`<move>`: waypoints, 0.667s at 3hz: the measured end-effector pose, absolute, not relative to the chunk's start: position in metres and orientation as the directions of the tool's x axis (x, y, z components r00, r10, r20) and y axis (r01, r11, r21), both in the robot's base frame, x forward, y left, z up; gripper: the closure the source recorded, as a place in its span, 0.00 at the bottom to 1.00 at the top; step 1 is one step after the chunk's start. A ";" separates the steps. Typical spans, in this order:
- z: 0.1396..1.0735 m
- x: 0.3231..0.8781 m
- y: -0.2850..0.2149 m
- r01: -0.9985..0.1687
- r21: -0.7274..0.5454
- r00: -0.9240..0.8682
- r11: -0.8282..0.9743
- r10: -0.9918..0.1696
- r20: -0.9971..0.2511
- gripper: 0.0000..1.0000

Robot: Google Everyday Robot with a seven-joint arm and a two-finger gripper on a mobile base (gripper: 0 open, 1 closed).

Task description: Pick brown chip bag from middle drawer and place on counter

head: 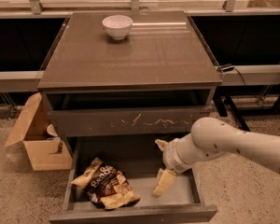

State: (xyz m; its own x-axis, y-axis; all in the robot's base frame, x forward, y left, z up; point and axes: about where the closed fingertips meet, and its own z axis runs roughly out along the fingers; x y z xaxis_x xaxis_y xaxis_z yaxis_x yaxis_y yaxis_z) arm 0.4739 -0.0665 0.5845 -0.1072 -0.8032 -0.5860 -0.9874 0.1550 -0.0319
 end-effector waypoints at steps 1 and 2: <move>0.555 0.479 -0.052 -0.985 -0.037 -0.119 0.171 -0.811 -0.573 0.00; 0.536 0.501 -0.035 -0.974 -0.046 -0.154 0.223 -0.793 -0.589 0.00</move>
Offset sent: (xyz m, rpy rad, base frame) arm 0.0597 0.0501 -0.0687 0.0270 -0.0363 -0.1447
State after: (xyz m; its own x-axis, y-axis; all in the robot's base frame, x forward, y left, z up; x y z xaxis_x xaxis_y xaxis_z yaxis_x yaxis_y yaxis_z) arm 0.5015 -0.0349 0.5361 -0.1539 -0.7932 -0.5892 -0.9737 0.2232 -0.0461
